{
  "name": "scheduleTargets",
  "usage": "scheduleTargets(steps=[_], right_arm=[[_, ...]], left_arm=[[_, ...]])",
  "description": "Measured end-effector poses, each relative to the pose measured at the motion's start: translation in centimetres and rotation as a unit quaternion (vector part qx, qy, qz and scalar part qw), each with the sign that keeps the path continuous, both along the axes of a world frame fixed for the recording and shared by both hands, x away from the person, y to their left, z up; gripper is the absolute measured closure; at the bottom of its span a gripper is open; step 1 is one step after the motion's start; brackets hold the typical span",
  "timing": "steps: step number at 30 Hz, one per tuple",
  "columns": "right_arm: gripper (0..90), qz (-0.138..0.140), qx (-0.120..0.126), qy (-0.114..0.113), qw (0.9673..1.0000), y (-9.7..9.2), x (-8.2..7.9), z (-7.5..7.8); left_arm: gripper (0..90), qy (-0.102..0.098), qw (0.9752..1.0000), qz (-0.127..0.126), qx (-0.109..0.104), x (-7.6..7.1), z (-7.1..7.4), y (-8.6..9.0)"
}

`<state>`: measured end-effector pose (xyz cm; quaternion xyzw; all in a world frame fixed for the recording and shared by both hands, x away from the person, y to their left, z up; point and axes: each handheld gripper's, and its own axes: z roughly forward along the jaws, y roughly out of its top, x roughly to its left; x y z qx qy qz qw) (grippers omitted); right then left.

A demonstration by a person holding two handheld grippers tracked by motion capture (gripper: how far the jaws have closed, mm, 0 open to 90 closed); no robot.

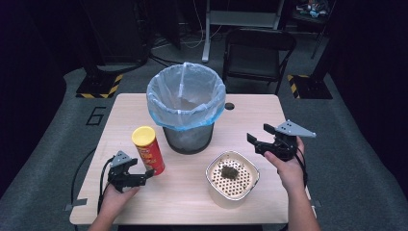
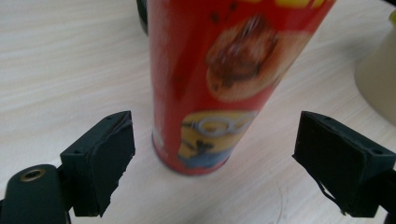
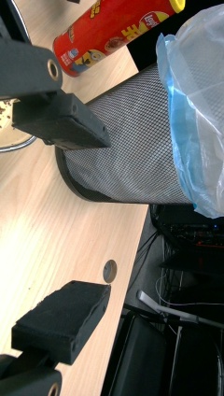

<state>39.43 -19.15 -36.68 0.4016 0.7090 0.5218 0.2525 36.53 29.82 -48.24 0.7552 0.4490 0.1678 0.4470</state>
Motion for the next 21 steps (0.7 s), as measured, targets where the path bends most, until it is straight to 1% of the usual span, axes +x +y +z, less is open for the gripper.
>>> scheduleTargets(steps=[1, 2, 5, 7, 9, 10, 12, 14, 15, 17, 18, 19, 20, 21], right_arm=[[23.5, -0.001, 0.003, 0.005, 1.0, 0.0, -0.1, 0.0], [23.5, 0.002, 0.003, 0.004, 1.0, -0.1, 0.0, -0.1], [23.5, 0.001, 0.008, 0.008, 0.9999, -0.1, -0.1, -0.1], [23.5, 0.002, 0.009, 0.007, 0.9999, -0.2, -0.1, -0.2], [23.5, 0.001, 0.003, 0.005, 1.0, -0.3, 0.0, -0.3], [23.5, -0.001, 0.003, 0.006, 1.0, -0.3, 0.0, -0.3], [23.5, -0.002, 0.004, 0.005, 1.0, -0.4, 0.0, -0.4], [23.5, -0.007, 0.006, 0.003, 1.0, -0.5, 0.0, -0.4], [23.5, -0.007, 0.008, 0.004, 0.9999, -0.5, 0.0, -0.5], [23.5, -0.008, 0.01, 0.007, 0.9999, -0.6, 0.0, -0.6], [23.5, -0.008, 0.012, 0.006, 0.9999, -0.6, 0.1, -0.6], [23.5, -0.008, 0.016, 0.011, 0.9998, -0.7, 0.1, -0.7], [23.5, -0.008, 0.016, 0.008, 0.9998, -0.7, 0.1, -0.8], [23.5, -0.009, 0.018, 0.011, 0.9997, -0.7, 0.2, -0.8]], left_arm=[[12.1, -0.004, 1.0, -0.001, 0.005, 0.1, 0.1, -0.2], [12.2, -0.005, 0.9999, -0.004, 0.009, 0.2, 0.2, -0.3], [12.2, -0.005, 1.0, 0.0, 0.007, 0.8, 0.1, -0.6], [12.3, -0.006, 0.9999, -0.001, 0.01, 1.1, 0.1, -0.8], [13.5, -0.013, 0.9999, -0.003, 0.007, 1.4, 0.1, -1.0], [13.6, -0.017, 0.9998, 0.003, 0.006, 1.5, 0.0, -1.2], [14.2, -0.016, 0.9998, -0.002, 0.008, 1.7, 0.0, -1.5], [15.1, -0.024, 0.9997, 0.001, 0.01, 1.8, -0.1, -1.7], [15.2, -0.024, 0.9996, 0.0, 0.015, 1.8, 0.0, -1.8], [19.5, -0.03, 0.9995, 0.003, 0.015, 1.8, 0.0, -1.7], [22.0, -0.035, 0.9993, 0.011, 0.008, 1.8, -0.1, -1.8], [22.6, -0.035, 0.9993, 0.007, 0.008, 1.8, -0.1, -1.7], [23.1, -0.041, 0.9991, 0.011, 0.007, 1.8, -0.2, -1.7], [23.2, -0.043, 0.999, 0.012, 0.009, 1.7, -0.2, -1.7]])
